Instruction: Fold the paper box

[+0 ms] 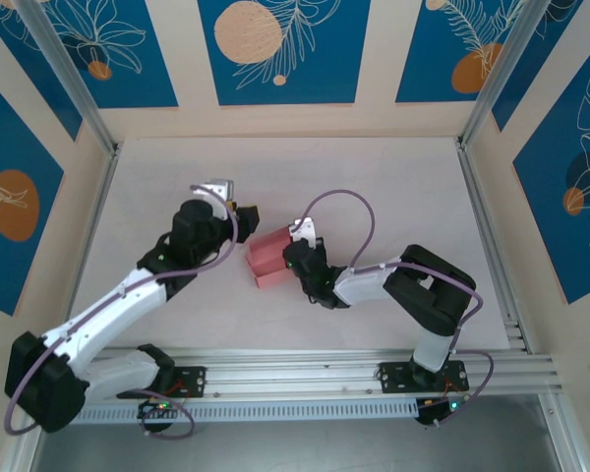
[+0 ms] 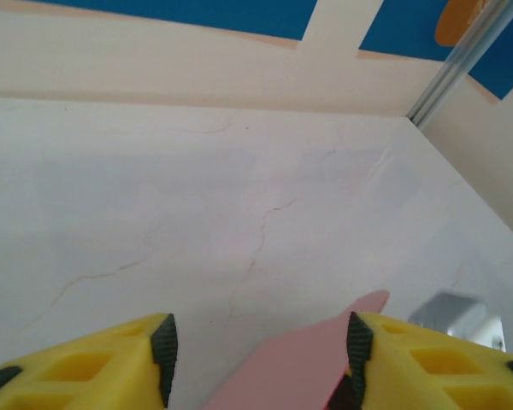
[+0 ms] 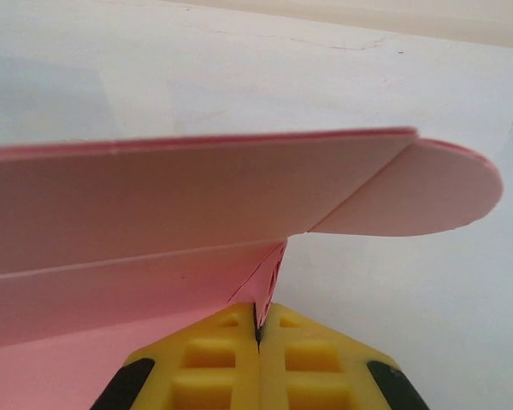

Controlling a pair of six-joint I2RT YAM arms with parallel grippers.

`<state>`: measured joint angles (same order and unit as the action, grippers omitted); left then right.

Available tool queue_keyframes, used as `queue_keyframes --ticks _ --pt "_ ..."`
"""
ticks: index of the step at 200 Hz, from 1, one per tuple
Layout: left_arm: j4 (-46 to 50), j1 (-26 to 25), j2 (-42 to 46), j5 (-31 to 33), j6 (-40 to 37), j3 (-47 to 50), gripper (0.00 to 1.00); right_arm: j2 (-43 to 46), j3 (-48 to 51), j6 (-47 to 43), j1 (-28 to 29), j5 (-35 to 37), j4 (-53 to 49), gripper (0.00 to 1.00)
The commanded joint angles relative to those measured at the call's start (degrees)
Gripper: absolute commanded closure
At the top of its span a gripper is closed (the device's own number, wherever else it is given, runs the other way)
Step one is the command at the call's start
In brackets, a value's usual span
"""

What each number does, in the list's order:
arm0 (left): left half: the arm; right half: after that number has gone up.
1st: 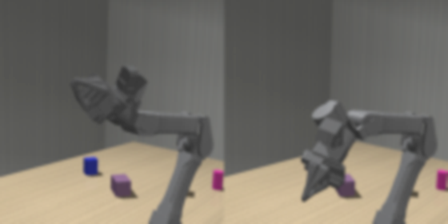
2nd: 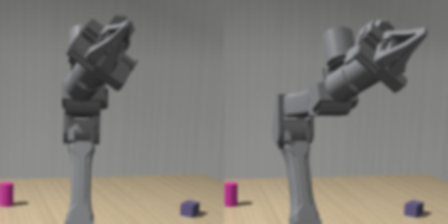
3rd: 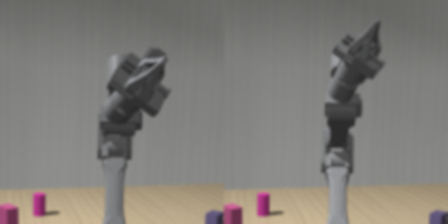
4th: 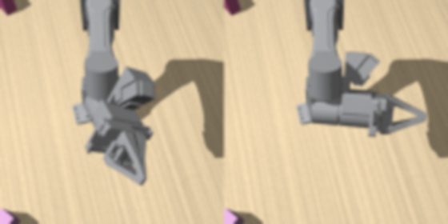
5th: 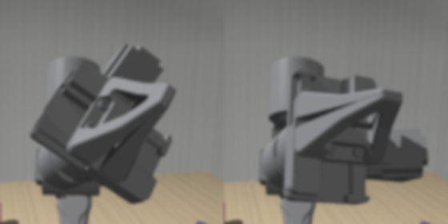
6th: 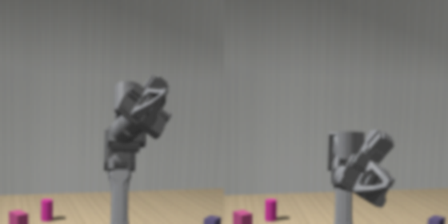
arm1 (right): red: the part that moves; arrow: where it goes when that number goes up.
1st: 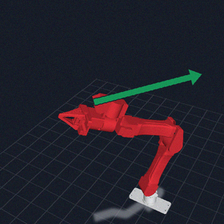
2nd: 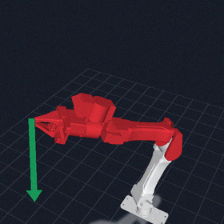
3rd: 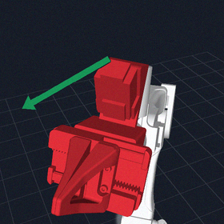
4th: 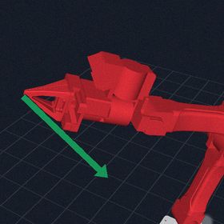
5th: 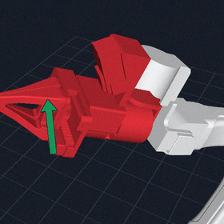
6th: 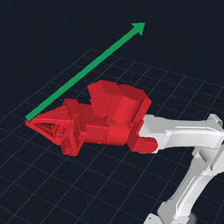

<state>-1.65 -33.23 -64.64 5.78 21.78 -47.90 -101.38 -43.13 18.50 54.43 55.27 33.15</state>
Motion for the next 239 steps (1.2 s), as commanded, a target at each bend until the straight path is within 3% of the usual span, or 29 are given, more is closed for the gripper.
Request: queue_keyframes --ticks 1,51,109,149,215,239 --pt "6.2 1.1 -6.1 -6.7 -1.7 -5.5 0.52 -0.1 2.5 -1.9 1.0 1.0 -4.0 0.93" --pt "4.8 0.8 -14.0 -13.2 0.0 -6.7 0.71 1.6 3.8 -2.1 2.3 2.6 -4.4 0.87" --pt "4.4 -1.5 -16.2 -16.3 2.1 -4.2 0.77 3.7 4.4 -2.0 4.7 5.2 -5.9 0.64" --pt "2.7 -2.7 -16.0 -16.1 4.3 -0.6 0.79 6.7 4.4 -0.2 7.6 8.7 -11.8 0.55" --pt "1.6 -3.7 -16.8 -15.4 4.4 0.8 0.82 14.5 4.0 4.6 10.5 13.8 -25.3 0.51" --pt "0.7 -3.9 -16.7 -15.0 4.2 1.6 0.82 18.7 3.3 10.4 12.7 16.8 -35.7 0.48"
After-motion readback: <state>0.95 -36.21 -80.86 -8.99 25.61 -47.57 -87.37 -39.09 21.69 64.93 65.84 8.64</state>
